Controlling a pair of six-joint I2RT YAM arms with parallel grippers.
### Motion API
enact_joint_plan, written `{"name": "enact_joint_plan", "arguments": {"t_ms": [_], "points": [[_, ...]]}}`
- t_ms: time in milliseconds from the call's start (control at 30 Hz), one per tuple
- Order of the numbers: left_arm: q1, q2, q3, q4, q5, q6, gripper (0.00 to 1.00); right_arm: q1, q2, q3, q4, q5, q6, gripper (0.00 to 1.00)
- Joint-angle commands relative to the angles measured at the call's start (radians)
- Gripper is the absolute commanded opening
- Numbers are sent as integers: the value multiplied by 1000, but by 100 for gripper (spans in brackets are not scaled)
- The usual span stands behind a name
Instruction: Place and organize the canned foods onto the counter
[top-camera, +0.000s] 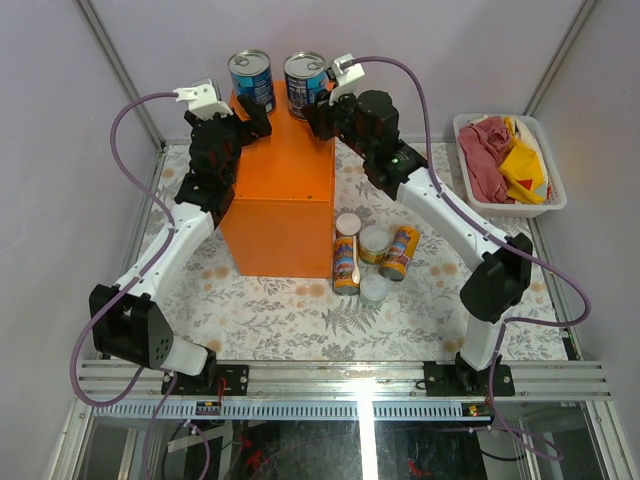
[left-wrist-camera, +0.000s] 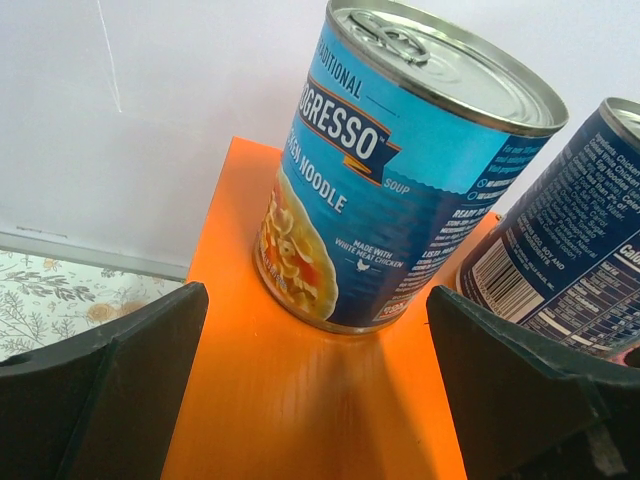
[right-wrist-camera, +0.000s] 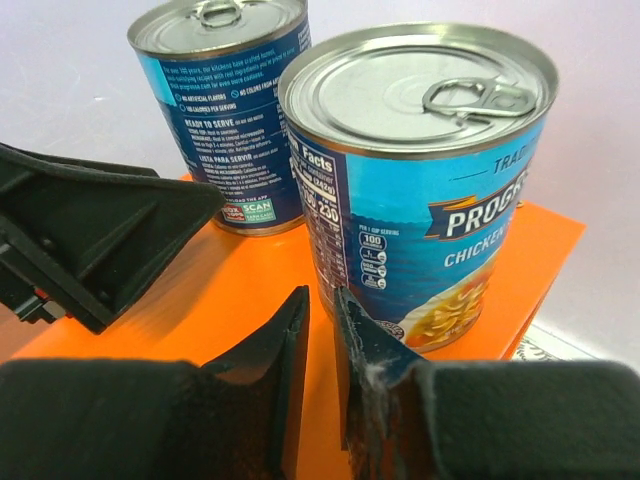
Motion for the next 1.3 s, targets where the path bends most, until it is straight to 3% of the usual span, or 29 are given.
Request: {"name": "enact_joint_plan", "arguments": {"t_ms": [0,1267], "points": [[6,26,38,60,12,-13,91,-5,-63,8,42,39,-30,23],[42,70,38,102,38,-38,90,-60,126,240,-16,23,-7,24]]}}
